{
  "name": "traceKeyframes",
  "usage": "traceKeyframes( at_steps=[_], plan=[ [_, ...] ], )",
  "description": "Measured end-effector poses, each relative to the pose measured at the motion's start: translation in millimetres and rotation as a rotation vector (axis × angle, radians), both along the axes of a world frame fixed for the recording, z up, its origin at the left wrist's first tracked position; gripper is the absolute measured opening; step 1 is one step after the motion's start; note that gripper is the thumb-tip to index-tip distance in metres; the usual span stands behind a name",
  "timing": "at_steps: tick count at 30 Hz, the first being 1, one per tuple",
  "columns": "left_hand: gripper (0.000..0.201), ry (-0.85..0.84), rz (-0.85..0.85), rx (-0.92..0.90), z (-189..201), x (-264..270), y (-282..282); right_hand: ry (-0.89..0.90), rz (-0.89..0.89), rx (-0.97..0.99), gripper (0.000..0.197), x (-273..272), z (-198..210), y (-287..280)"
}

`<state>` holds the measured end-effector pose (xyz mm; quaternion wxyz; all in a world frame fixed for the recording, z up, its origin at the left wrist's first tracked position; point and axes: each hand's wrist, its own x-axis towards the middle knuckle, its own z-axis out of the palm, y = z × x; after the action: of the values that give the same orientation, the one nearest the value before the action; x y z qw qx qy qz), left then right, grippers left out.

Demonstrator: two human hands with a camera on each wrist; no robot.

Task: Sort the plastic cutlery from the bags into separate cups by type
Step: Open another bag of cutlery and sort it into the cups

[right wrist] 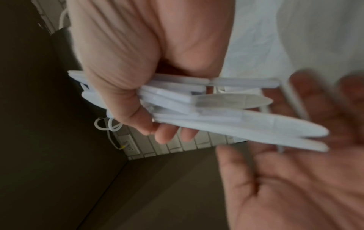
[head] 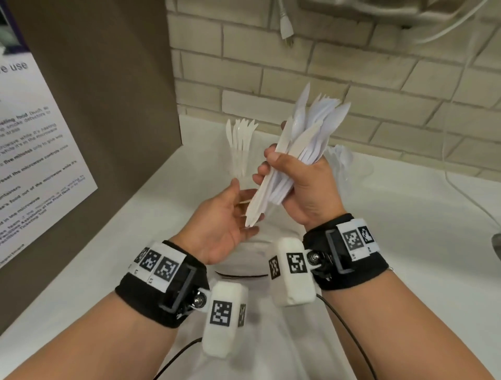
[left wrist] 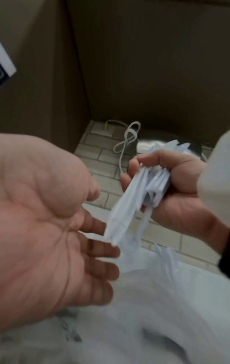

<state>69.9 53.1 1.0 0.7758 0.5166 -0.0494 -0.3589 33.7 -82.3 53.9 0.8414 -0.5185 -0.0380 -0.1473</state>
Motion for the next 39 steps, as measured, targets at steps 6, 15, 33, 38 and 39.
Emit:
traceKeyframes(
  at_steps=[6,15,33,38,39],
  plan=[
    [0.059,0.311,-0.015,-0.187,11.3,4.4,-3.7,-0.038,-0.089,-0.021,0.024,7.1,-4.5,10.3],
    [0.074,0.369,-0.089,-0.369,10.1,4.5,-1.8,0.029,-0.072,-0.112,0.027,4.1,-25.8,20.5],
    [0.072,-0.762,0.323,0.152,27.9,4.6,0.8,0.230,0.094,-0.800,0.014,-7.5,-43.9,33.2],
    [0.060,-0.679,0.238,0.084,30.1,2.6,2.8,0.297,0.103,-0.742,0.009,-10.5,-49.6,40.1],
    [0.059,-0.656,0.232,0.056,30.1,2.6,3.6,0.305,0.105,-0.739,0.009,-10.4,-49.4,39.6]
  ],
)
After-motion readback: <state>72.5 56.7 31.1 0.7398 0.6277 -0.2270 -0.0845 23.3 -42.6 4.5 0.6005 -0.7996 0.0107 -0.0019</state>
